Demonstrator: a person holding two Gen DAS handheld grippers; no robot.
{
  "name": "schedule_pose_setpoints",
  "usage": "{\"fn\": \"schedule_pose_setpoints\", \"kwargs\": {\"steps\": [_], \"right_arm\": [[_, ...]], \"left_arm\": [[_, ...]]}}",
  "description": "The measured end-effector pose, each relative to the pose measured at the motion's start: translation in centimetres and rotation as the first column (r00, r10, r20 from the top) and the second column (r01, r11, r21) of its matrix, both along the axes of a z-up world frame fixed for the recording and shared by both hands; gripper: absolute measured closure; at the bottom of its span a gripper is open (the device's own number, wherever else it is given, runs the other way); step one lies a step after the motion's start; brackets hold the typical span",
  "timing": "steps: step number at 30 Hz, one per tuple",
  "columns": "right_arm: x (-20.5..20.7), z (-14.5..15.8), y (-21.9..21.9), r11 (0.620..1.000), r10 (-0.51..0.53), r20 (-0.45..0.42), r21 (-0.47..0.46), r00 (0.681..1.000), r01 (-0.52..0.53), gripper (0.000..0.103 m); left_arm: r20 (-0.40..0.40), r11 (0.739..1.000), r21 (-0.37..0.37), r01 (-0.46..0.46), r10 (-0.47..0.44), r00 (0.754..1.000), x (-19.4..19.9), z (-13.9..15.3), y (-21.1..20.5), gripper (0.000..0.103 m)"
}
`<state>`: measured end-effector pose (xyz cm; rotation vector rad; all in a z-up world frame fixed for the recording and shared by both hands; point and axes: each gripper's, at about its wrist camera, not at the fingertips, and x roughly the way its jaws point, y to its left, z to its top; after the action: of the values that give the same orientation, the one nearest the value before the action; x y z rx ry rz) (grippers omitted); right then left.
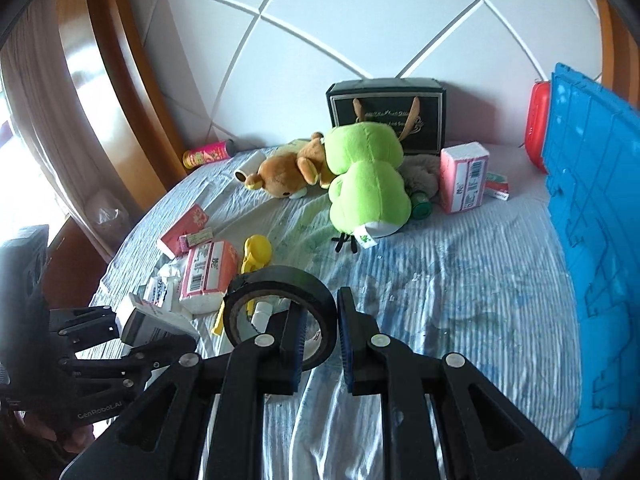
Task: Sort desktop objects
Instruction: 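Carry the box and tape roll over the blue crate and open both tools to drop them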
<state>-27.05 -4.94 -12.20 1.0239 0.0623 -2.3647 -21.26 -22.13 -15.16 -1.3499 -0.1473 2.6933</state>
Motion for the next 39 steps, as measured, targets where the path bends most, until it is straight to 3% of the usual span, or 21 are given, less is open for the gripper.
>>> {"fn": "schedule_pose_setpoints", "kwargs": {"steps": [4,8,17,22,28,33,39], "right_arm": [[1.8,4.3,3.2,0.997,-0.081,-0.092,-0.003,0.992,0.082,0.088],[3.6,8.6,6.4,0.987,-0.162,-0.184,-0.013,0.97,0.162,0.088],[7.9,18.2,17.1,0.945,-0.323,-0.392,-0.077,0.861,0.319,0.088],[8.0,20.6,25.7,0.915,-0.396,-0.424,-0.102,0.815,0.391,0.088],[6.6,21.9,37.1,0.879,-0.467,-0.392,-0.111,0.792,0.463,0.088],[3.8,20.8,45.3,0.852,-0.521,-0.312,-0.125,0.795,0.509,0.088],[1.3,19.2,50.3,0.836,-0.548,-0.257,-0.124,0.796,0.535,0.088]], "left_arm": [[-0.088,0.996,-0.015,0.086,-0.087,0.992,-0.6,3.8,3.5,0.072],[-0.191,0.985,-0.038,0.166,-0.17,0.967,-1.1,8.2,7.6,0.072],[-0.375,0.941,-0.097,0.325,-0.337,0.864,-1.7,18.2,20.4,0.072],[-0.439,0.921,-0.117,0.372,-0.384,0.812,-2.3,22.3,29.3,0.072],[-0.447,0.911,-0.13,0.392,-0.407,0.796,-4.6,24.5,39.8,0.072],[-0.41,0.908,-0.152,0.389,-0.416,0.812,-6.2,24.2,45.9,0.072],[-0.369,0.909,-0.182,0.376,-0.417,0.83,-7.6,23.5,49.9,0.072]]}}
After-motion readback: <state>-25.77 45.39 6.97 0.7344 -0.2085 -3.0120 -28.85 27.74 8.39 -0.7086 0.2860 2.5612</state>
